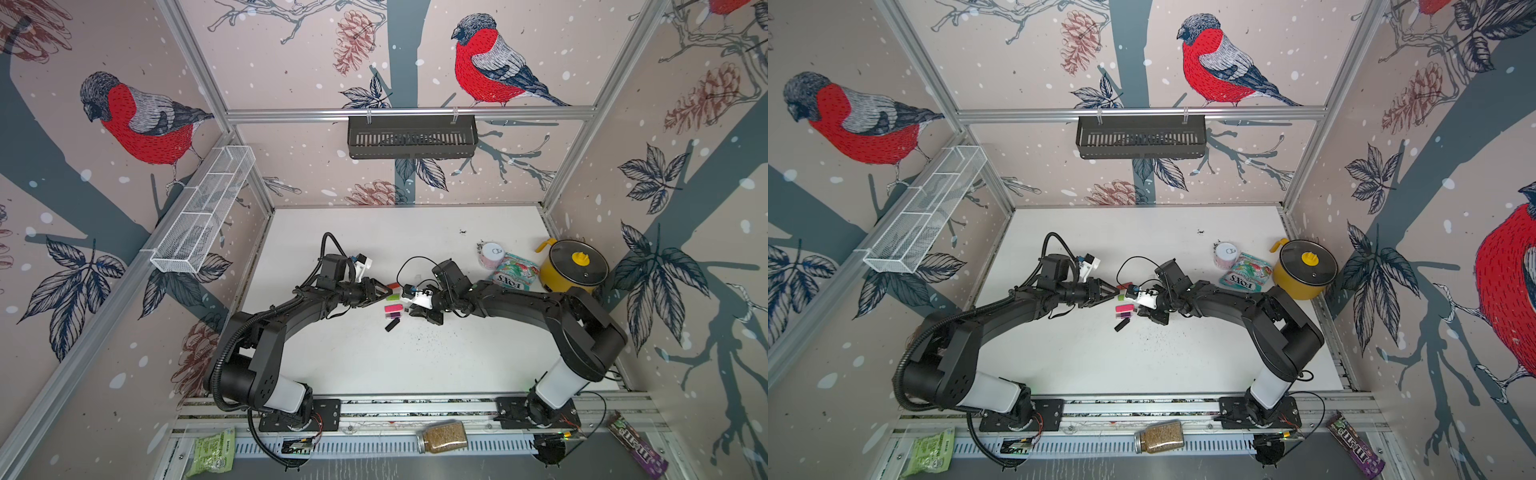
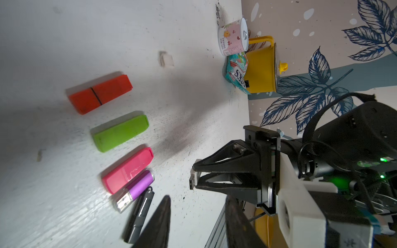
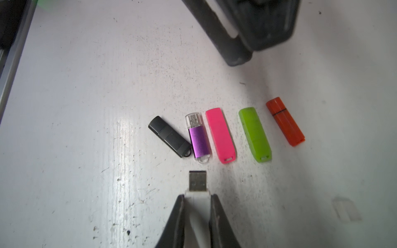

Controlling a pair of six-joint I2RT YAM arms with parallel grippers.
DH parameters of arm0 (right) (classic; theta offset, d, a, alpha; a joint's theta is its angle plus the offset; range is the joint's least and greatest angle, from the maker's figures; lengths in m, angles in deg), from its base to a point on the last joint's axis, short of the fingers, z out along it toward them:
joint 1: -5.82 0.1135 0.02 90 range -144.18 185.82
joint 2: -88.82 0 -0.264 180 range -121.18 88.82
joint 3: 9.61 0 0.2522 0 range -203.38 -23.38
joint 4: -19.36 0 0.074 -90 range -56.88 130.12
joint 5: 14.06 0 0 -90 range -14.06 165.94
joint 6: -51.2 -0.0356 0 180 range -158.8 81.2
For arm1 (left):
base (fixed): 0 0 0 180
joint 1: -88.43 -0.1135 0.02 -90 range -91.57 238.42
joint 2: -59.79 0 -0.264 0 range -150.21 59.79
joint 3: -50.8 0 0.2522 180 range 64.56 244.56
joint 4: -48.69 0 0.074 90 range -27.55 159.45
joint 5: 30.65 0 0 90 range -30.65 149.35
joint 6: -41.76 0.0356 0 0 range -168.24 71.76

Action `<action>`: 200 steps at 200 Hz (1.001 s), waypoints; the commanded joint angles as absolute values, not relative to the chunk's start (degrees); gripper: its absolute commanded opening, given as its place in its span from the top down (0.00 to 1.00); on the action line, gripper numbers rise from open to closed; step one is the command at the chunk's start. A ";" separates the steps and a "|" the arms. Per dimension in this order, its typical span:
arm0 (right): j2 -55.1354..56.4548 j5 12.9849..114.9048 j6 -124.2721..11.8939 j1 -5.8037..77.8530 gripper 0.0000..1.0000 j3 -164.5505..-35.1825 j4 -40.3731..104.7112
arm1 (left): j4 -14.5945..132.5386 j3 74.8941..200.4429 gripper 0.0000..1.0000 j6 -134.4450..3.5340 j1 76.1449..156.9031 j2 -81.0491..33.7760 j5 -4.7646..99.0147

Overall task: Close the usb drive cover
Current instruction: Place the USB drive at the center of the board.

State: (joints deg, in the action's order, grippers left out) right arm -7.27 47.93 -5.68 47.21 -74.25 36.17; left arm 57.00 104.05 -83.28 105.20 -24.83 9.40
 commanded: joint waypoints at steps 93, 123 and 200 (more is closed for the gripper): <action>-7.73 60.81 2.24 39.45 0.82 -73.08 47.03 | 55.48 106.90 0.58 -83.13 105.20 -27.48 10.38; -8.23 60.98 0.94 38.38 0.65 -74.12 46.32 | 55.70 108.19 0.58 -82.60 105.34 -28.83 10.14; -13.11 56.78 -4.92 32.28 0.48 -84.96 42.46 | 57.20 111.84 0.58 -81.61 105.30 -32.17 9.70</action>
